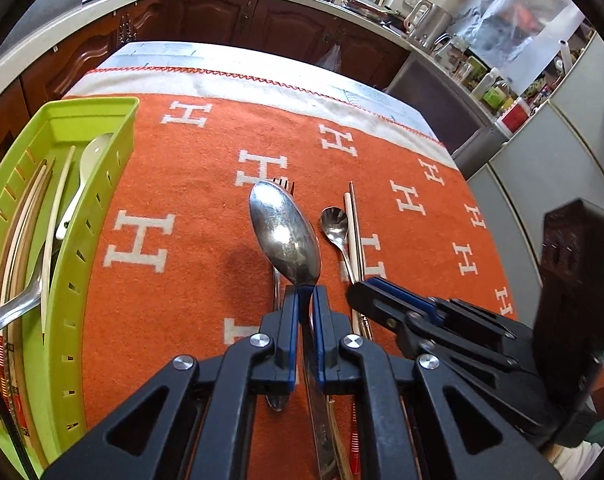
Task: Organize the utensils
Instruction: 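Grasp a large steel spoon with the left tool while the right tool grasps a small teaspoon, then carry the large spoon into the green tray with the left tool while the right tool carries the teaspoon there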
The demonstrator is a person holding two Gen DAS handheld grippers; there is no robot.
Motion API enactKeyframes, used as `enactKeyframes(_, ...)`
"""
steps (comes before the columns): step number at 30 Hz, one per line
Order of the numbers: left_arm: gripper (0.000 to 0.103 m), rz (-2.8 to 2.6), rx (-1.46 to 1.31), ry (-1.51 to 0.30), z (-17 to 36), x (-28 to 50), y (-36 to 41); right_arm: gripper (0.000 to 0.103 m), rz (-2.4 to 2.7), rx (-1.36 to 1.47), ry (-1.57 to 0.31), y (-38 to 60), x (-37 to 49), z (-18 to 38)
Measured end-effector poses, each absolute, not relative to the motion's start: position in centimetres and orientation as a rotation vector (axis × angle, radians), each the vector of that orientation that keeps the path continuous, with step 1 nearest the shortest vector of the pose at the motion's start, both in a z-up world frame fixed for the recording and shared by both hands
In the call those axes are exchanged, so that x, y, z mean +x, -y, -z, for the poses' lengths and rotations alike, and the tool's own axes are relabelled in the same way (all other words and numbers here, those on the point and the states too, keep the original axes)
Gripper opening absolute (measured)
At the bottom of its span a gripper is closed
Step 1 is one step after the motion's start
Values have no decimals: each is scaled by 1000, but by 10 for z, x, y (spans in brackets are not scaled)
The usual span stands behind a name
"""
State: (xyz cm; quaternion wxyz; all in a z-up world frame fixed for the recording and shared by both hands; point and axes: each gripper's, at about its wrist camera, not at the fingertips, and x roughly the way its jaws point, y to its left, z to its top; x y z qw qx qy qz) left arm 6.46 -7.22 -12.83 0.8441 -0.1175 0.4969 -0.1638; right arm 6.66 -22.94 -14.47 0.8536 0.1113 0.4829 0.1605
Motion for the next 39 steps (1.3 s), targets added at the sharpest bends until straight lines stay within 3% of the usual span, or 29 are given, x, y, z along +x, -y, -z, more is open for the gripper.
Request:
enactKeyframes(15, 4, 440, -350, -1032, 130, 62, 55, 15, -269, -4, -1049, 192, 84, 155)
enactKeyframes(17, 4, 449, -363, -1024, 129, 61, 53, 13, -250, -60, -1036, 185, 84, 156)
enactKeyframes(18, 4, 452, -369, -1018, 127, 59, 52, 4, -238, -74, -1023, 184, 83, 155)
enactKeyframes(26, 3, 465, -400, -982, 111, 50, 35, 3, -335, 220, -1099, 207, 75, 151)
enactKeyframes(39, 2, 440, -421, -871, 62, 17, -3, 3, -508, 229, -1047, 170, 27, 107)
